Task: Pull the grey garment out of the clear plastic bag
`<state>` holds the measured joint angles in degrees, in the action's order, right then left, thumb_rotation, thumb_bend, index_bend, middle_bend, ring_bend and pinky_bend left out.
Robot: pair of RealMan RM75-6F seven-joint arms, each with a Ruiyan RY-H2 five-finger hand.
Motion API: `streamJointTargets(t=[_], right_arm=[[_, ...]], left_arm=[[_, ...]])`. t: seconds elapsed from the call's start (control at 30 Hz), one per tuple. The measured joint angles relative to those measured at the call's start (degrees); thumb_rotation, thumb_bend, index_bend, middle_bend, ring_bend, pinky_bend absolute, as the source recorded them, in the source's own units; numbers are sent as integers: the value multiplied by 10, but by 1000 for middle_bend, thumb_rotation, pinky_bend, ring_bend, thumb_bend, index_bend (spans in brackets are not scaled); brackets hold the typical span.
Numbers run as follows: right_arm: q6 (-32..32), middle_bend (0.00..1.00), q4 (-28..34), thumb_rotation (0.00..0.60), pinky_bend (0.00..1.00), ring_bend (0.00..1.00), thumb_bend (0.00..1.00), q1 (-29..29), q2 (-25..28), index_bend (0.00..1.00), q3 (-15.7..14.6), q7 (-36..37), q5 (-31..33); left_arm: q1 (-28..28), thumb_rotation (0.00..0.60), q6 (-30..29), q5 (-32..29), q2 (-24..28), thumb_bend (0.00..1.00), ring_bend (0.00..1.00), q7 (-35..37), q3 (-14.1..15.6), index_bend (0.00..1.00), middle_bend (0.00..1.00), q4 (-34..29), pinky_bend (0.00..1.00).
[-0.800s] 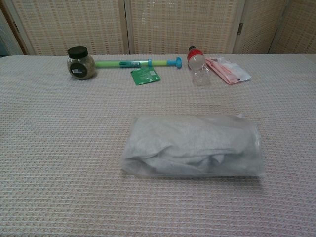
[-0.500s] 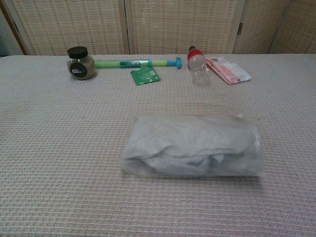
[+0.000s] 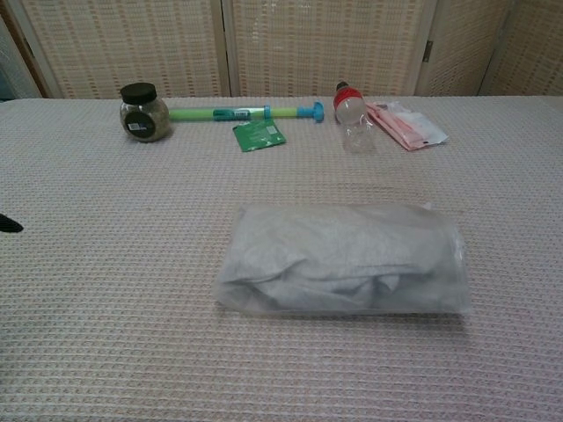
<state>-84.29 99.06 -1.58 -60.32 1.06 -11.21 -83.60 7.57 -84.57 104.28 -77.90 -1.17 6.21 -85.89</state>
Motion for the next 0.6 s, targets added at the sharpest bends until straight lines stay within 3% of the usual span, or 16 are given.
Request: streamJointTargets(t=[0.23,0.43,0.6], right_arm=[[14,0,2,600,0,0,51,-5,0,0,4,-6,12],[18,0,2,600,0,0,51,-6,1,0,6,-5,17],[35,0,1,600,0,0,50,-12,2,0,7,-5,28]], left_arm=[[32,600,37,23,-96,294,1000,28,8,496,1000,47,1000],[46,600,48,9,-170,345,1000,-1,-16,463,1000,78,1000],[53,600,47,-6,-211,313,1000,-30,-38,441,1000,100,1000]])
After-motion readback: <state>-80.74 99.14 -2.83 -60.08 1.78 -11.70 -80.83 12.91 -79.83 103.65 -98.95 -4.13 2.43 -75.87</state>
